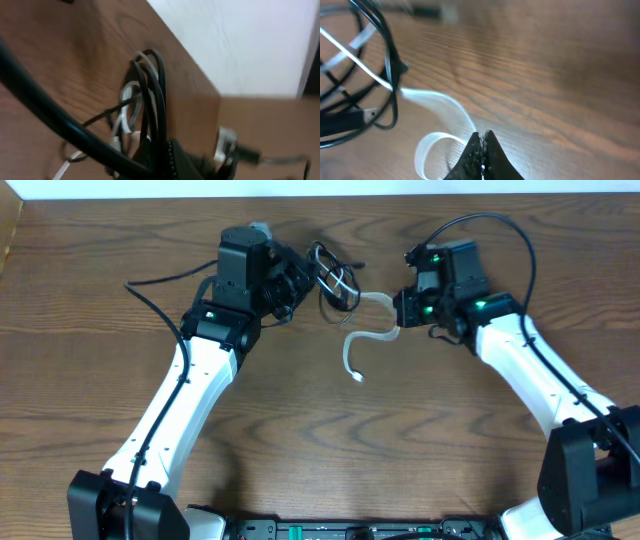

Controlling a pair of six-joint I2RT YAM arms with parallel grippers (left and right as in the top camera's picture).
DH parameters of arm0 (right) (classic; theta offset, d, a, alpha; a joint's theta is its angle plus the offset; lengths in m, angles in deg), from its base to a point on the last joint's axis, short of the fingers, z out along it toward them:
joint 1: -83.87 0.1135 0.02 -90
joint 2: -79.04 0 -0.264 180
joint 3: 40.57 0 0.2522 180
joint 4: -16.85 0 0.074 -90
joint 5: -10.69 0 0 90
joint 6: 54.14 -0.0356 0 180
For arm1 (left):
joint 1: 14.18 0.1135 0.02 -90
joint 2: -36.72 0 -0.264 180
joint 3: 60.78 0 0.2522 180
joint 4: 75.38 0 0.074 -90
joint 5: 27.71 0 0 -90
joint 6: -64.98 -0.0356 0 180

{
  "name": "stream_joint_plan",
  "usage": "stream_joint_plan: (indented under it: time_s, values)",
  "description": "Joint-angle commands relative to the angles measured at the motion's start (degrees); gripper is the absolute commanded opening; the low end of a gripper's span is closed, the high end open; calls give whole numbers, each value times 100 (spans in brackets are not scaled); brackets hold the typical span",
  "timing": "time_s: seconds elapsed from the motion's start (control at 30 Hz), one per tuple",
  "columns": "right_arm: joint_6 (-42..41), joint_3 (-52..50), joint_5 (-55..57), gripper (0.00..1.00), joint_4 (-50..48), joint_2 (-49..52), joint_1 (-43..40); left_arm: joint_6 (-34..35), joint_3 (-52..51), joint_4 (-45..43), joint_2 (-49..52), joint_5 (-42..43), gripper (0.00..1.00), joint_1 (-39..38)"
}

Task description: Untangle cables

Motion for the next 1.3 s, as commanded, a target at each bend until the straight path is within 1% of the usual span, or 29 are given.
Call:
stream_joint_plan:
  time_s: [0.0,0.13,0.2,0.27,0.33,0.4,0.43,0.47,0.57,0.63,0.67,0.83,1.0,1.13,1.27]
  values:
    - [487,35,-769,1,-35,-72,-149,-1403,70,-138,-22,754,8,35]
    - [522,35,-772,1,-35,-72,-319,-2229,70,44,-22,1062,7,35]
    - [520,35,-866,1,-37,-74,-411,-2382,70,201,-22,1056,7,35]
    - [522,35,-1187,1,-63,-74,-474,-2481,70,256,-20,1060,7,35]
    - [555,35,-1440,2,-94,-74,-479,-2627,70,227,-20,1211,7,35]
    - [745,35,-1641,18,-127,-74,-446,-2671,70,232,-20,1300,7,35]
    - [855,35,-1720,28,-133,-74,-420,-2691,70,232,-20,1366,8,35]
    - [949,35,-1786,34,-144,-72,-380,-2691,70,232,-20,1438,8,35]
    - [1318,35,-1862,49,-149,-72,-227,-2684,70,227,-20,1600,7,35]
    - [1567,35,-1862,57,-142,-70,-127,-2629,70,227,-20,1657,8,35]
    - [1692,35,-1860,59,-131,-61,-81,-2553,70,227,-20,1657,7,35]
    - [1985,35,-1681,60,-57,46,61,-2181,70,184,-20,1725,7,35]
    - [2120,35,-1624,58,17,254,46,-2188,70,131,-22,1982,7,35]
    - [2396,35,-1401,62,227,289,-68,-2304,70,155,-22,2087,7,46]
    - [2710,35,-1211,62,409,289,-177,-2435,70,358,-22,2107,7,142]
